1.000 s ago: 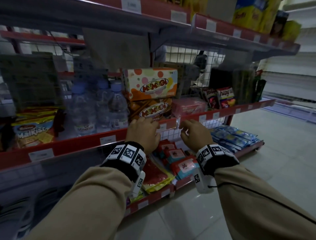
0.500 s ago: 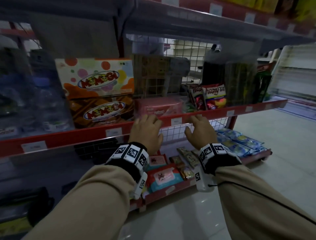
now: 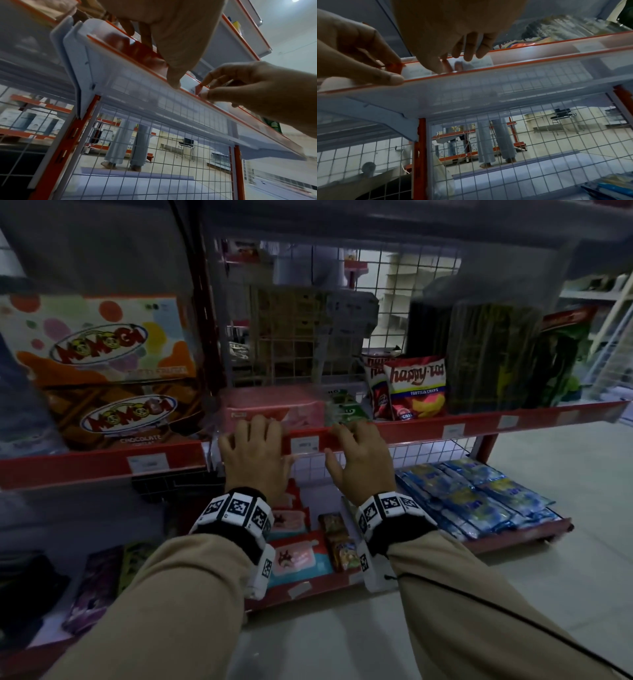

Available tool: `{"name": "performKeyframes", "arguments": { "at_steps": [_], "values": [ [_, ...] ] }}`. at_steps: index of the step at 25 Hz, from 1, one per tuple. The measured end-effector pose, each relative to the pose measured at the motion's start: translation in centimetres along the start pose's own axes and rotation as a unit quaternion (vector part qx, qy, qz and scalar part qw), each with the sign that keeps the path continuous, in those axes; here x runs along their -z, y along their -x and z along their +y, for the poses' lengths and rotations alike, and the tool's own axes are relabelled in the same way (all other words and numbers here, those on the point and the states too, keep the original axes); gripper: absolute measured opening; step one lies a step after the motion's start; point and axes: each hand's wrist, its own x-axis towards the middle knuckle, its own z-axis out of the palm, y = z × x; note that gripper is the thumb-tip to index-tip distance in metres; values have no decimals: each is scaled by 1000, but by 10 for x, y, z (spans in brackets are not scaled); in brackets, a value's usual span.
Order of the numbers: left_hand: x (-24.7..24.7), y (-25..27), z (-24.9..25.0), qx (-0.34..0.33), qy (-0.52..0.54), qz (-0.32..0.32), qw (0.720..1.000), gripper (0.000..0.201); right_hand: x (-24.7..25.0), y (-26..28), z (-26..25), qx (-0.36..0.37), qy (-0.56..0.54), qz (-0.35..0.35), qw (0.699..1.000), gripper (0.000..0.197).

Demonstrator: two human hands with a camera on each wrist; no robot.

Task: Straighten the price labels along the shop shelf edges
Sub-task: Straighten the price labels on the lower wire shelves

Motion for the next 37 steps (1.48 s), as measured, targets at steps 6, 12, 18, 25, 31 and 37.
{"name": "performKeyframes", "arguments": {
  "at_steps": [6,12,18,25,31,37],
  "values": [
    [1,2,7,1,-40,20,999,45,2,-12,-1,-23,41,-15,999,39],
    [6,12,8,-16,-25,35,999,34,8,-12,8,-2,38,-46,998,42],
    [7,16,5,-56,-18,40,997,40,11,-15,-4,-48,-49,-50,996,31],
    [7,20,1,-74,4,37,997,38,2,-6,-17,30,-90,20,995,24],
    [6,18,-13,-114,66,20,991,35,-5,-15,-26,-23,-35,-37,998,24],
    [7,1,-18,-68,216,22,974,27,5,-34,-32,-115,-303,-46,945,7]
  ]
}}
